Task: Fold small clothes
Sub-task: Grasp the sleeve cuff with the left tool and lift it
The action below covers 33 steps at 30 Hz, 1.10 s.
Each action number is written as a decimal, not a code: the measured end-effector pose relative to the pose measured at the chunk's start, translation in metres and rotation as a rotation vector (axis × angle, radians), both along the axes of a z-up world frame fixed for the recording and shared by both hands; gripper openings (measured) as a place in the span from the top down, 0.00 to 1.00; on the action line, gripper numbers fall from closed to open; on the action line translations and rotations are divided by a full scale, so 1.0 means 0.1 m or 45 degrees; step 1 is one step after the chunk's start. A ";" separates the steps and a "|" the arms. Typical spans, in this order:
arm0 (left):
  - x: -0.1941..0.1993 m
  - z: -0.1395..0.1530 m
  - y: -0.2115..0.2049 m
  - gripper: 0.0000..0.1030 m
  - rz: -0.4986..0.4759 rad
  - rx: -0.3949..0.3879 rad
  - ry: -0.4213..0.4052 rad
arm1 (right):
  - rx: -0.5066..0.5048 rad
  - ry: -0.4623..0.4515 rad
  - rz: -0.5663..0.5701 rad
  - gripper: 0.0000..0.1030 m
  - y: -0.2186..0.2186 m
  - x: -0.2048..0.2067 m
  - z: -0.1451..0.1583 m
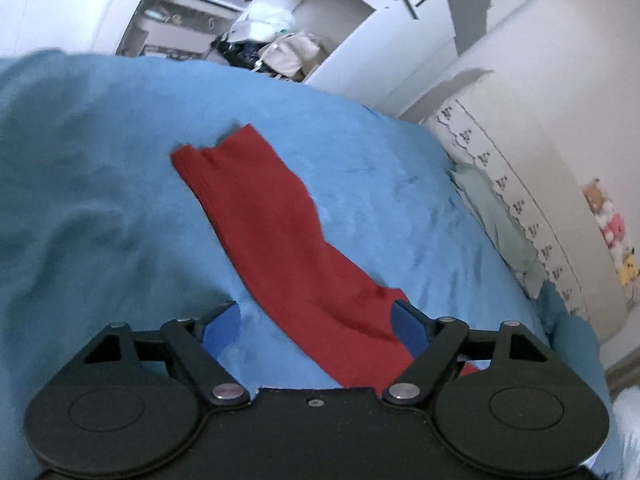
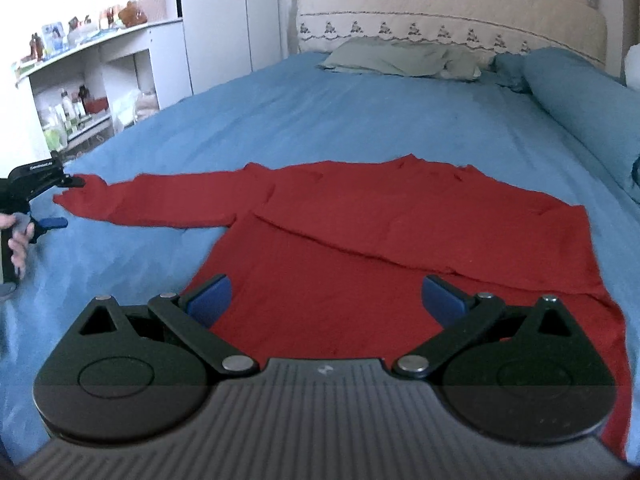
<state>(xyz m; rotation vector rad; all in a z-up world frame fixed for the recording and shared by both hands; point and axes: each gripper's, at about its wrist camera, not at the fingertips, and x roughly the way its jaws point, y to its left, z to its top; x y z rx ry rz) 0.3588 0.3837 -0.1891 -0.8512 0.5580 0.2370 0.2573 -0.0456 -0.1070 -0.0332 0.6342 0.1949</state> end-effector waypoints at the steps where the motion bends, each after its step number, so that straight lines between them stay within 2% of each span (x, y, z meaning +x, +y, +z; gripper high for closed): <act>1: 0.03 -0.02 0.03 0.22 0.012 -0.005 -0.012 | -0.002 0.007 -0.003 0.00 0.02 0.02 -0.03; 5: 0.21 -0.05 0.13 0.34 0.037 0.026 -0.011 | 0.007 0.029 -0.015 0.00 0.05 0.09 -0.15; 7: 0.32 -0.07 0.17 0.59 0.049 0.053 0.015 | 0.012 0.037 -0.016 0.00 0.05 0.13 -0.19; 8: 0.36 -0.08 0.20 0.68 0.057 0.057 0.029 | 0.012 0.040 -0.016 0.00 0.05 0.14 -0.21; 9: 0.40 -0.09 0.23 0.85 0.067 0.059 0.044 | 0.010 0.043 -0.018 0.00 0.04 0.16 -0.23; 10: 0.42 -0.10 0.25 0.91 0.069 0.057 0.057 | 0.009 0.045 -0.021 0.00 0.04 0.17 -0.24; 16: 0.46 0.06 0.10 0.91 0.014 0.133 0.054 | 0.034 0.035 -0.046 0.00 -0.06 0.19 -0.26; 19: 0.50 0.30 -0.10 0.92 -0.042 0.166 0.007 | 0.040 0.015 -0.076 0.00 -0.18 0.20 -0.22; 21: 0.57 0.54 -0.35 0.92 -0.104 0.240 -0.035 | 0.057 -0.003 -0.102 0.00 -0.30 0.20 -0.18; 25: 0.71 1.07 -1.11 0.92 -0.296 0.367 -0.163 | 0.102 -0.045 -0.152 0.00 -0.64 0.15 -0.06; 28: 0.82 1.41 -1.88 0.92 -0.448 0.426 -0.292 | 0.130 -0.078 -0.194 0.00 -0.92 0.09 0.02; 30: 0.89 1.53 -2.44 0.92 -0.559 0.412 -0.356 | 0.129 -0.099 -0.224 0.00 -1.09 0.03 0.07; 33: 1.00 1.50 -3.23 0.92 -0.724 0.391 -0.362 | 0.123 -0.125 -0.284 0.00 -1.40 -0.06 0.11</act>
